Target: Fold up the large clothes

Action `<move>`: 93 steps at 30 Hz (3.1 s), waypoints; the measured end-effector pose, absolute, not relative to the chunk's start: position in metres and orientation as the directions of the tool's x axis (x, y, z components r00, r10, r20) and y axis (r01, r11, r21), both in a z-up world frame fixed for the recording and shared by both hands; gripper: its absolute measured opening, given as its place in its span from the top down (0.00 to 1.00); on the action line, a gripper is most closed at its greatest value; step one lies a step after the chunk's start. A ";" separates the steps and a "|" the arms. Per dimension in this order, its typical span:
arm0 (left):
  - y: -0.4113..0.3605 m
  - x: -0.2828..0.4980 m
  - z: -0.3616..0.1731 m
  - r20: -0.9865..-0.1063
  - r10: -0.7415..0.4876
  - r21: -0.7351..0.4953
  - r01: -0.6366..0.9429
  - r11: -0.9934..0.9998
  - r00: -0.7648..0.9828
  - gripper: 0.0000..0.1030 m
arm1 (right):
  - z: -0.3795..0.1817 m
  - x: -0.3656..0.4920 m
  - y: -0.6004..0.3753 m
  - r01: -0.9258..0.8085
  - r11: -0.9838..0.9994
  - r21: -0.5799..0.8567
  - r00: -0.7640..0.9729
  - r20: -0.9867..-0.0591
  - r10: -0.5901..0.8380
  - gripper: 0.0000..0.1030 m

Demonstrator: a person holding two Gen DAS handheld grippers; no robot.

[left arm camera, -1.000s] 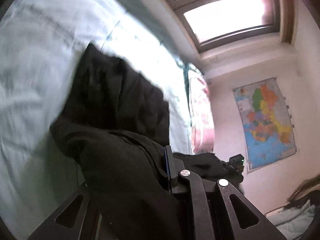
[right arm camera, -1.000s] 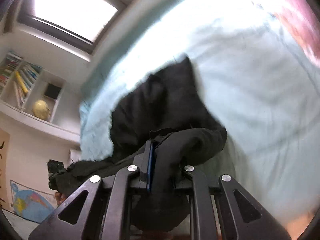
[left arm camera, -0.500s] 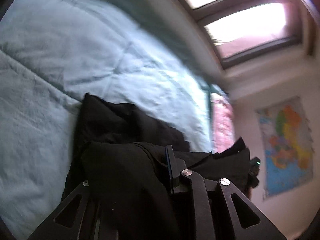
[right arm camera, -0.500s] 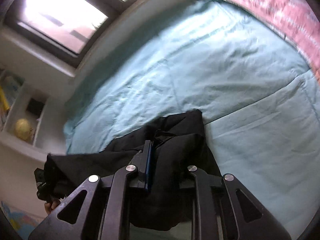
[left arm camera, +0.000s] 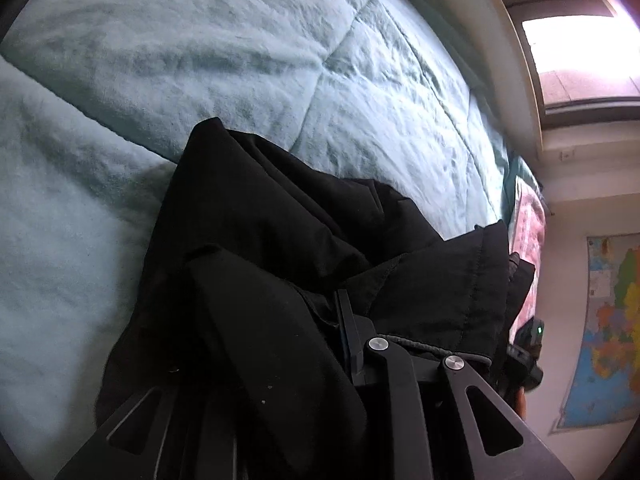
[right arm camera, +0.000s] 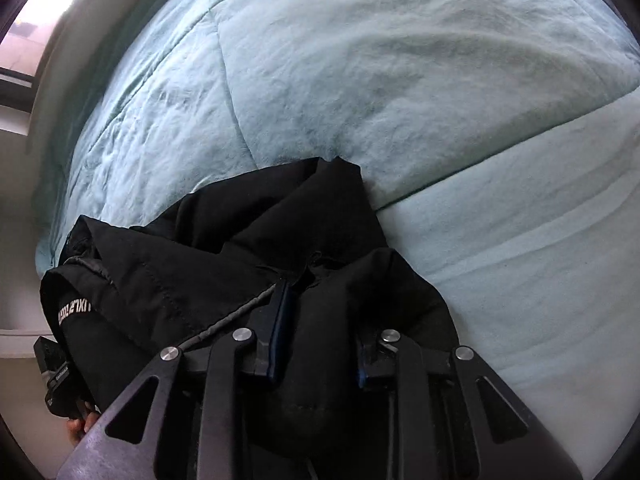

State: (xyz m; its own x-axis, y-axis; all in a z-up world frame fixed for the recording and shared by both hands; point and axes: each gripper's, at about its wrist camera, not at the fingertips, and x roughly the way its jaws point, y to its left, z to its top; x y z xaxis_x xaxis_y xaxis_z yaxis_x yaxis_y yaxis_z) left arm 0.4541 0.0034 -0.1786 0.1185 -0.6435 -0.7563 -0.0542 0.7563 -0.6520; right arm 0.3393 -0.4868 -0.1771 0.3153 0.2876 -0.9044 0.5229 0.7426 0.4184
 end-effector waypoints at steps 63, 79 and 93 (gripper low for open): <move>0.060 0.575 -0.136 -0.861 -0.345 -0.398 -0.073 0.914 0.373 0.92 | -0.155 0.456 -0.480 0.253 0.967 0.031 0.354 -0.933 -0.062 0.81; 0.017 0.470 -0.032 -0.790 -0.468 -0.416 0.215 0.884 0.396 0.36 | -0.061 0.380 -0.481 0.302 0.924 0.234 0.491 -0.869 0.060 0.27; -0.104 0.348 -0.098 -0.878 -0.450 -0.374 0.357 0.856 0.161 0.36 | -0.100 0.297 -0.317 0.078 0.994 0.072 0.334 -0.942 0.042 0.27</move>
